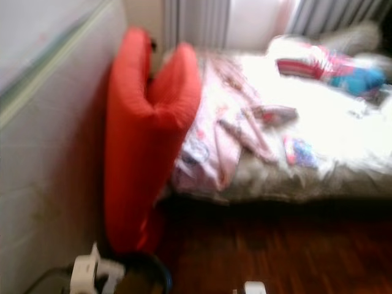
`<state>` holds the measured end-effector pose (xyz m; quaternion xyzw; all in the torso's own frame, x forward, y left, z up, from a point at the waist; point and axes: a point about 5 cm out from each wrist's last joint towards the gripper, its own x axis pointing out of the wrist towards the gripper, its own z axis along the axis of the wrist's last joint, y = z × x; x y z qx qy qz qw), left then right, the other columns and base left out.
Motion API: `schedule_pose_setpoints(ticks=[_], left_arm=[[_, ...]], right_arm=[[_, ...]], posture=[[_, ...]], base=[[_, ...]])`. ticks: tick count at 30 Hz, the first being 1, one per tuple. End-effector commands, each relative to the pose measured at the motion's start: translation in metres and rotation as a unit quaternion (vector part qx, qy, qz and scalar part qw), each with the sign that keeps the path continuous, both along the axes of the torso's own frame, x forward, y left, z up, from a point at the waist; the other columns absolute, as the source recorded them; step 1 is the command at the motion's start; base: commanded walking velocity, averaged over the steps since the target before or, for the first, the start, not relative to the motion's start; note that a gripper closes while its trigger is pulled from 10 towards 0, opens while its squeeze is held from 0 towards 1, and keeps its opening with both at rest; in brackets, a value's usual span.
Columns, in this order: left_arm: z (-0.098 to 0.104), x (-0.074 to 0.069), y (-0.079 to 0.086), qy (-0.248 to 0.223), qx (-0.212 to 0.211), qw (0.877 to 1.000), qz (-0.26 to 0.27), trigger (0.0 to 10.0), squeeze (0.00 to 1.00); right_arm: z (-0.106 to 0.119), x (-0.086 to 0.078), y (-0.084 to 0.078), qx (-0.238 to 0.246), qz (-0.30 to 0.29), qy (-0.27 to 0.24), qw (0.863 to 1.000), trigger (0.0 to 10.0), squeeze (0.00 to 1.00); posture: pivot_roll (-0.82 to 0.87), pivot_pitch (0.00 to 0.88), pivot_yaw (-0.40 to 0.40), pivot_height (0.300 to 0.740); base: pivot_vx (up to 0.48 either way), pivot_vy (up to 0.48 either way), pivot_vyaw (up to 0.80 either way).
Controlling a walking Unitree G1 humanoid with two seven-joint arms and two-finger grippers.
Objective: Clean up the room
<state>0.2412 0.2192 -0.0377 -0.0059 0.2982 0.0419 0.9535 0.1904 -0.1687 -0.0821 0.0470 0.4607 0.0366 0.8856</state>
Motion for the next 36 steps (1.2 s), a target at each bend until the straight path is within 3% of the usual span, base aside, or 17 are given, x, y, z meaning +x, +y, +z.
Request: schedule_pose_setpoints(ticks=[1,4,13,24,35,36], left_arm=[[0.001,0.003,-0.005,-0.005,-0.004,1.000,-0.017,10.0,0.00],[0.014,0.018,-0.005,-0.036,-0.005,0.999,-0.016,10.0,0.00],[0.036,0.042,-0.008,-0.092,0.006,0.996,-0.016,10.0,0.00],[0.034,0.038,0.003,-0.080,0.026,0.996,0.026,10.0,0.00],[0.028,0.033,0.005,-0.059,0.039,0.997,0.032,10.0,0.00],[0.028,0.033,0.005,-0.059,0.039,0.997,0.032,10.0,0.09]], right_arm=[[-0.004,-0.010,-0.007,-0.008,-0.011,0.014,1.000,10.0,0.00],[-0.004,-0.009,-0.007,-0.009,-0.011,0.014,1.000,10.0,0.00],[-0.004,-0.008,-0.007,-0.010,-0.015,0.012,1.000,10.0,0.00],[-0.003,-0.008,-0.008,-0.011,-0.016,0.011,1.000,10.0,0.00],[-0.003,-0.008,-0.009,-0.013,-0.013,0.012,1.000,10.0,0.00],[-0.003,-0.008,-0.009,-0.014,-0.013,0.012,1.000,10.0,0.00]], posture=[[0.07,0.154,-0.032,0.740],[0.07,0.164,-0.032,0.740],[0.07,0.175,-0.033,0.740],[0.07,0.181,-0.039,0.740],[0.06,0.182,-0.042,0.740],[0.06,0.182,-0.042,0.740]], base=[[0.000,0.000,0.00],[0.000,0.000,0.00],[0.000,0.000,0.00],[0.000,0.000,0.00],[0.000,0.000,0.00],[0.000,0.000,0.00]])
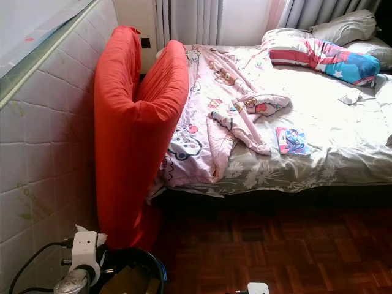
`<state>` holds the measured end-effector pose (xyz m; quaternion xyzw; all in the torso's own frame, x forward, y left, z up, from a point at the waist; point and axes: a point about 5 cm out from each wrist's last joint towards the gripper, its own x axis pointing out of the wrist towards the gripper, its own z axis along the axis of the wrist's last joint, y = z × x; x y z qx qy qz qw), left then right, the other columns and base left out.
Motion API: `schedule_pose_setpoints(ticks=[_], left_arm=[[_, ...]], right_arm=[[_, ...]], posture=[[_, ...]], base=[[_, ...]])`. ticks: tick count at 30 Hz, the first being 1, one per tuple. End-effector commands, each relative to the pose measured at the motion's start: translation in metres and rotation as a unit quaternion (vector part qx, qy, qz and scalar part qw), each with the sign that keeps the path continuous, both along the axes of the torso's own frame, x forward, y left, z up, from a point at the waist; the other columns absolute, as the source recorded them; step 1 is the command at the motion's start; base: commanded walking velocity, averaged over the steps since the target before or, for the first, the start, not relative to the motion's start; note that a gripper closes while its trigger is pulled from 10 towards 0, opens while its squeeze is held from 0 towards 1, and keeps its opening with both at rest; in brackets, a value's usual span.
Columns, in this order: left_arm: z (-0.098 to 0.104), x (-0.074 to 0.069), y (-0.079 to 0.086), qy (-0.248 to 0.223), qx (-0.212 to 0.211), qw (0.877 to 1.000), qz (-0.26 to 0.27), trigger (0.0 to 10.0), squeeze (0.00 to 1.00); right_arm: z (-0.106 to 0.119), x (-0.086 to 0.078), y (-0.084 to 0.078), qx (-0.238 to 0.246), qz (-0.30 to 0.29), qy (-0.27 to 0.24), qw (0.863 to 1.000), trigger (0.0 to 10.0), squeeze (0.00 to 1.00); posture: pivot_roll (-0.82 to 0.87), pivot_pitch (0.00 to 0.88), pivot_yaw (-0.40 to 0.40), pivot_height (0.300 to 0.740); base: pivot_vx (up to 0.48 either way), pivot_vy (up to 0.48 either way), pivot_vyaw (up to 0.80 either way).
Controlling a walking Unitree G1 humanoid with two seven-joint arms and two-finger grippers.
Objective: Clean up the room
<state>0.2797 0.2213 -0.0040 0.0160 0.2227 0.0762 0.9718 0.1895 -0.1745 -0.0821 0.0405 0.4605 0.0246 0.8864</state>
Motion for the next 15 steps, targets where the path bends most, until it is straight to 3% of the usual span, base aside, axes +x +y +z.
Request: schedule_pose_setpoints(ticks=[1,2,3,4,15], left_arm=[[-0.0051,-0.0052,0.0029,0.017,0.003,1.000,0.008,10.0,0.19],[-0.0050,-0.0051,0.0028,0.017,0.003,1.000,0.008,10.0,0.67],[-0.0049,-0.0050,0.0028,0.017,0.003,1.000,0.008,10.0,0.67],[-0.0050,-0.0050,0.0027,0.018,0.003,1.000,0.008,10.0,1.00],[-0.0081,-0.0077,0.0035,0.030,-0.001,1.000,0.006,10.0,1.00]], right_arm=[[-0.0033,-0.0069,-0.0029,-0.003,-0.006,0.012,1.000,10.0,0.00],[-0.0033,-0.0069,-0.0029,-0.003,-0.006,0.012,1.000,10.0,0.00],[-0.0033,-0.0069,-0.0030,-0.003,-0.006,0.013,1.000,10.0,0.00],[-0.0033,-0.0069,-0.0030,-0.003,-0.006,0.012,1.000,10.0,0.00],[-0.0032,-0.0065,-0.0025,-0.002,-0.004,0.012,1.000,10.0,0.00]], posture=[[0.06,0.182,-0.042,0.740],[0.06,0.182,-0.042,0.740],[0.06,0.182,-0.042,0.740],[0.06,0.183,-0.042,0.740],[0.07,0.185,-0.041,0.740]], base=[[0.000,0.000,0.00],[0.000,0.000,0.00],[0.000,0.000,0.00],[0.000,0.000,0.00],[0.000,0.000,0.00]])
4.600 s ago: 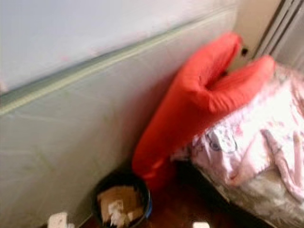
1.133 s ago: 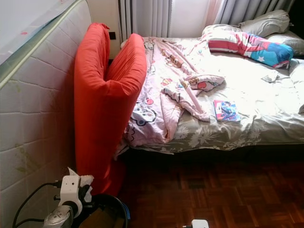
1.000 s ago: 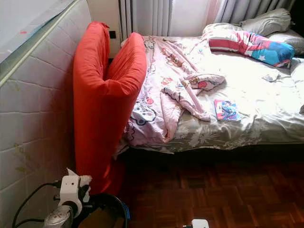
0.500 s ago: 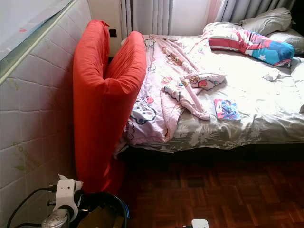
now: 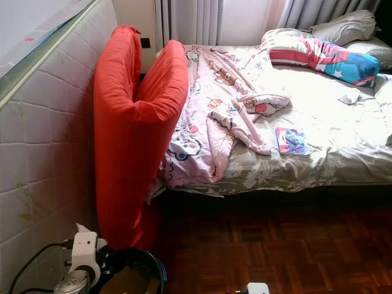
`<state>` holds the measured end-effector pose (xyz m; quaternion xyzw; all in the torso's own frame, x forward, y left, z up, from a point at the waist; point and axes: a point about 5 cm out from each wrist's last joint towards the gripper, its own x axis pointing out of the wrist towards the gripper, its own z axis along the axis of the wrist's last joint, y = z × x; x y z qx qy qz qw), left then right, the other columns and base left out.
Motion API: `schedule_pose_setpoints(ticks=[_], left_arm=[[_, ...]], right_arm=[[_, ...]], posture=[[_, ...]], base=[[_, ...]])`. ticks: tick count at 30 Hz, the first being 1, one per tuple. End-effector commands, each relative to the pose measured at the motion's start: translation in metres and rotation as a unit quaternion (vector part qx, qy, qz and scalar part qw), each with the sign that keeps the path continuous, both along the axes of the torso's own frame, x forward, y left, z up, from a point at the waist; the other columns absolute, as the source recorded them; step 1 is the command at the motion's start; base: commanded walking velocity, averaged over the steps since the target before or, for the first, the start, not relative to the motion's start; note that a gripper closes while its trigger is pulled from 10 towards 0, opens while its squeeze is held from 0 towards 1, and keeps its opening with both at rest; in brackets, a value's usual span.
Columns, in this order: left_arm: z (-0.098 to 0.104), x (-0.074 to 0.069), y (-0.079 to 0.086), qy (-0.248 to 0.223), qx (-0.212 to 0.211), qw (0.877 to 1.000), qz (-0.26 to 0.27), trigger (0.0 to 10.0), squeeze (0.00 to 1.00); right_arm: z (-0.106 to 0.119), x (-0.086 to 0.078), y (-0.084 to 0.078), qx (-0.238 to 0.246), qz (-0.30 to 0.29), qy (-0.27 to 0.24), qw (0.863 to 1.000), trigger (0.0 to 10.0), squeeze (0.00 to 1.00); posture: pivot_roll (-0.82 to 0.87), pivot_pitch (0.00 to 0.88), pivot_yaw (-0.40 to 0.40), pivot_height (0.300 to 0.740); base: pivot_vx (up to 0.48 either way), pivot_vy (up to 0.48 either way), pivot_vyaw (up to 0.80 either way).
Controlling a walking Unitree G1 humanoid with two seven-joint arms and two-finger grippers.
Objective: Clean up the room
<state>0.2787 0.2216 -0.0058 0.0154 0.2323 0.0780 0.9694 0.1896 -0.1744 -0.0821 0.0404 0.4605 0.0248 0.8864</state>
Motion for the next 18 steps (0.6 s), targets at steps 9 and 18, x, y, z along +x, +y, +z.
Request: schedule_pose_setpoints(ticks=[9,18], left_arm=[[-0.011,-0.010,0.000,0.036,-0.002,0.999,-0.010,10.0,1.00],[-0.025,-0.020,-0.015,0.095,0.020,0.991,-0.091,10.0,1.00]], right_arm=[[-0.003,-0.007,-0.003,-0.005,-0.001,0.015,1.000,10.0,0.00],[-0.003,-0.007,-0.003,-0.007,0.002,0.016,1.000,10.0,0.00]], posture=[[0.07,0.186,-0.041,0.740],[0.07,0.186,-0.040,0.740]], base=[[0.000,0.000,0.00],[0.000,0.000,0.00]])
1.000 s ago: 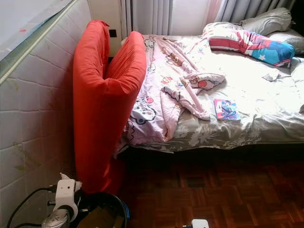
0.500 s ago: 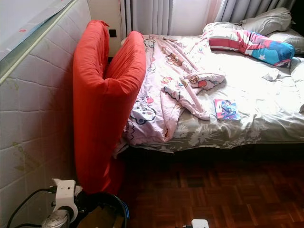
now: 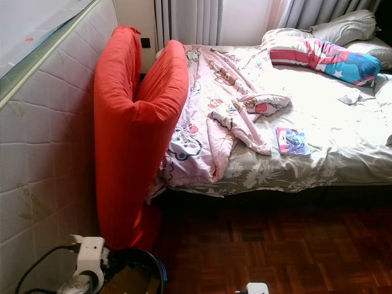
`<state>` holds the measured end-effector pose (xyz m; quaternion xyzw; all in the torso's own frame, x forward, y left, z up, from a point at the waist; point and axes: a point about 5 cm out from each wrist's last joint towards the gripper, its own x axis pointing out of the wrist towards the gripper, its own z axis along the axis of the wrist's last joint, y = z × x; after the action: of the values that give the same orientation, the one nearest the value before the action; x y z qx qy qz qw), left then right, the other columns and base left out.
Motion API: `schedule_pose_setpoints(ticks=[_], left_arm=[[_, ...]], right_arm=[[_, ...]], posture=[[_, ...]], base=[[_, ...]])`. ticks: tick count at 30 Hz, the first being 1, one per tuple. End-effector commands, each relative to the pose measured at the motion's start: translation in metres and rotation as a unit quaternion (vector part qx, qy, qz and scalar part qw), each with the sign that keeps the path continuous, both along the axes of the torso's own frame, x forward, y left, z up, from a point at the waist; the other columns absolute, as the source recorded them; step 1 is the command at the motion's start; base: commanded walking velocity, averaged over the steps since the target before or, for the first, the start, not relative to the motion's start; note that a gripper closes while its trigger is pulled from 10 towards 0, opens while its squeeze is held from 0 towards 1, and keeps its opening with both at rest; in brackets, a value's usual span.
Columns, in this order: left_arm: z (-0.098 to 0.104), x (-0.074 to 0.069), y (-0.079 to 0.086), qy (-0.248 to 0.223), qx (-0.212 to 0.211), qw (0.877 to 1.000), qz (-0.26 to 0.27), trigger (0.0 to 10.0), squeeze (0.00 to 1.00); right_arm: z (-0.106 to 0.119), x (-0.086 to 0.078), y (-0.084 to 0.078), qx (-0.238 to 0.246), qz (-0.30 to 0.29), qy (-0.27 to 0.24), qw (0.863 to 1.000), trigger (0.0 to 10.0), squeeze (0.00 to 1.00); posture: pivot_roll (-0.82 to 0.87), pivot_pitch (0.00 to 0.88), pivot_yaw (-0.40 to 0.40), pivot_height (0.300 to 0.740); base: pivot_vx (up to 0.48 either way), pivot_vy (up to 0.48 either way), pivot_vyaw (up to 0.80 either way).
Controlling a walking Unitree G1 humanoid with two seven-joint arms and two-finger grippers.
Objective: Clean up the room
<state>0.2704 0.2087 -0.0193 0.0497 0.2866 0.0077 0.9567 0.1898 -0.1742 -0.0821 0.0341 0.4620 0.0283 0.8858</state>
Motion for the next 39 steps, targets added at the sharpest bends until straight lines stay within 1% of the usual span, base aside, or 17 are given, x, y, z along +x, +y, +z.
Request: schedule_pose_setpoints(ticks=[1,4,11,14,17,21,23,24,25,26,29,32,33,34,35,38,39], left_arm=[[-0.011,-0.012,-0.002,0.036,0.009,0.999,-0.017,10.0,1.00],[-0.018,-0.018,-0.007,0.061,0.027,0.997,-0.044,10.0,1.00],[-0.019,-0.018,-0.015,0.068,0.044,0.993,-0.086,10.0,1.00],[-0.017,-0.014,-0.024,0.065,0.100,0.980,-0.158,10.0,1.00],[-0.014,-0.010,-0.031,0.052,0.120,0.973,-0.191,10.0,1.00],[-0.011,-0.006,-0.035,0.043,0.123,0.971,-0.201,10.0,1.00],[-0.011,-0.006,-0.039,0.044,0.096,0.974,-0.199,10.0,1.00],[-0.014,-0.008,-0.040,0.060,0.087,0.974,-0.201,10.0,0.76],[-0.014,-0.008,-0.040,0.060,0.087,0.974,-0.201,10.0,0.76],[-0.017,-0.010,-0.038,0.077,0.092,0.972,-0.200,10.0,0.00],[-0.029,-0.024,-0.032,0.135,0.099,0.966,-0.197,10.0,0.00],[-0.032,-0.029,-0.034,0.144,0.095,0.962,-0.212,10.0,0.00],[-0.033,-0.030,-0.033,0.144,0.126,0.955,-0.226,10.0,0.00],[-0.033,-0.030,-0.033,0.144,0.126,0.955,-0.226,10.0,0.00],[-0.032,-0.029,-0.026,0.138,0.167,0.953,-0.213,10.0,0.00],[-0.026,-0.023,-0.017,0.115,0.159,0.970,-0.141,10.0,0.00],[-0.025,-0.020,-0.027,0.100,0.123,0.974,-0.163,10.0,0.00]], right_arm=[[-0.003,-0.007,-0.003,-0.003,-0.004,0.015,1.000,10.0,0.00],[-0.003,-0.007,-0.003,-0.004,-0.003,0.015,1.000,10.0,0.00],[-0.003,-0.007,-0.003,-0.005,-0.003,0.015,1.000,10.0,0.00],[-0.003,-0.007,-0.003,-0.006,-0.002,0.015,1.000,10.0,0.00],[-0.003,-0.007,-0.003,-0.006,-0.002,0.016,1.000,10.0,0.00],[-0.004,-0.007,-0.003,-0.007,-0.002,0.016,1.000,10.0,0.00],[-0.004,-0.007,-0.003,-0.007,-0.002,0.016,1.000,10.0,0.00],[-0.004,-0.007,-0.003,-0.007,-0.001,0.016,1.000,10.0,0.00],[-0.004,-0.007,-0.003,-0.007,-0.001,0.016,1.000,10.0,0.00],[-0.004,-0.007,-0.003,-0.007,-0.001,0.016,1.000,10.0,0.00],[-0.004,-0.007,-0.003,-0.008,-0.001,0.017,1.000,10.0,0.00],[-0.004,-0.007,-0.003,-0.008,-0.001,0.017,1.000,10.0,0.00],[-0.004,-0.007,-0.003,-0.008,-0.001,0.017,1.000,10.0,0.00],[-0.004,-0.007,-0.003,-0.008,-0.001,0.017,1.000,10.0,0.00],[-0.004,-0.007,-0.003,-0.008,0.000,0.017,1.000,10.0,0.00],[-0.004,-0.007,-0.003,-0.009,0.001,0.017,1.000,10.0,0.00],[-0.004,-0.007,-0.003,-0.009,0.001,0.017,1.000,10.0,0.00]], posture=[[0.07,0.186,-0.040,0.740],[0.06,0.188,-0.041,0.740],[0.06,0.191,-0.040,0.740],[0.06,0.191,-0.040,0.740],[0.05,0.192,-0.042,0.740],[0.05,0.192,-0.041,0.740],[0.05,0.192,-0.041,0.740],[0.05,0.193,-0.040,0.740],[0.05,0.193,-0.040,0.740],[0.05,0.193,-0.040,0.740],[0.05,0.194,-0.040,0.740],[0.05,0.194,-0.040,0.740],[0.05,0.194,-0.040,0.740],[0.05,0.194,-0.040,0.740],[0.05,0.194,-0.040,0.740],[0.05,0.194,-0.040,0.740],[0.05,0.194,-0.040,0.740]], base=[[0.000,0.000,0.00],[0.000,0.000,0.00],[0.000,0.000,0.00],[0.000,0.000,0.00],[0.000,0.000,0.00],[0.000,0.000,0.00],[0.000,0.000,0.00],[0.000,0.000,0.00],[0.000,0.000,0.00],[0.000,0.000,0.00],[0.000,0.000,0.00],[0.000,0.000,0.00],[0.000,0.000,0.00],[0.000,0.000,0.00],[0.000,0.000,0.00],[0.000,0.000,0.00],[0.000,0.000,0.00]])
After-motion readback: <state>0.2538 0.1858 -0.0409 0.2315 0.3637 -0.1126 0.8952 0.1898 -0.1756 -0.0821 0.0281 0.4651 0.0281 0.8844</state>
